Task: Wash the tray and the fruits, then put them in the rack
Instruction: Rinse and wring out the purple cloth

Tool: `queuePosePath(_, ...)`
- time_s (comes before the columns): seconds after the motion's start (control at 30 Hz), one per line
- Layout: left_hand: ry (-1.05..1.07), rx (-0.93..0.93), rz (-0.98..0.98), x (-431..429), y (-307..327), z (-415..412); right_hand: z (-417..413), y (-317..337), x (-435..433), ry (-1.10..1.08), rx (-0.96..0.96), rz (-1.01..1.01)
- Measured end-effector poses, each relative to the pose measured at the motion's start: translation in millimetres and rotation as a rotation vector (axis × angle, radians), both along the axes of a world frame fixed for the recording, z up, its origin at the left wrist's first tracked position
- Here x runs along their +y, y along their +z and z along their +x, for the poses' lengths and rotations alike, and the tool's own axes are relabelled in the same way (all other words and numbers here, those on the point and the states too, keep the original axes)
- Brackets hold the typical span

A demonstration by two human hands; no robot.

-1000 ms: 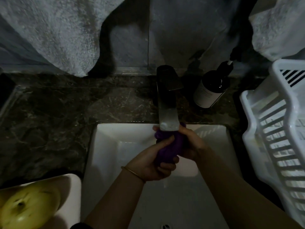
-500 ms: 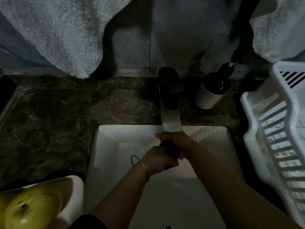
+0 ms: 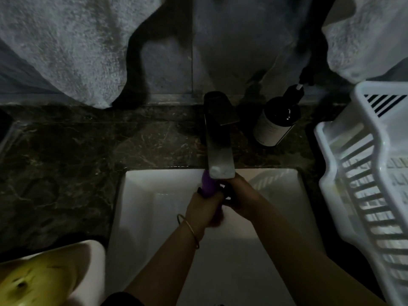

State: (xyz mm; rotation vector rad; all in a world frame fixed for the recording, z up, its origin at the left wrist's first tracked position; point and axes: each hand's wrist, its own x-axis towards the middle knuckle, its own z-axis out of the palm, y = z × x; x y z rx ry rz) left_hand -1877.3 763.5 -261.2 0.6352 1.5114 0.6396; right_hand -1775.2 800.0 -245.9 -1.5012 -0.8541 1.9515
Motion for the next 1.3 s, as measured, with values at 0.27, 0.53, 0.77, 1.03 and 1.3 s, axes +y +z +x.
queuePosePath(0.27,0.459,-0.784,-0.309,22.0,8.3,10.7,17.0,-21.4,-1.2,-0.344,0.139,-0.193)
queuePosePath(0.53,0.671,-0.978,-0.362,31.3,19.8,12.6,22.3,-18.9,-1.2,-0.236,0.143,-0.223)
queuePosePath(0.77,0.545,-0.941,-0.376,17.9,21.2,8.8,17.2,-15.4,-8.2,-0.242,0.198,-0.263)
queuePosePath(1.03,0.453,-1.0,-0.383,-23.0,36.8,3.4,14.2,-8.9,-12.8,-0.198,0.527,-0.165)
queuePosePath(1.3,0.03,-0.567,-0.327,-12.0,40.5,-9.2,8.8,3.4,4.3,0.17,0.226,-0.071)
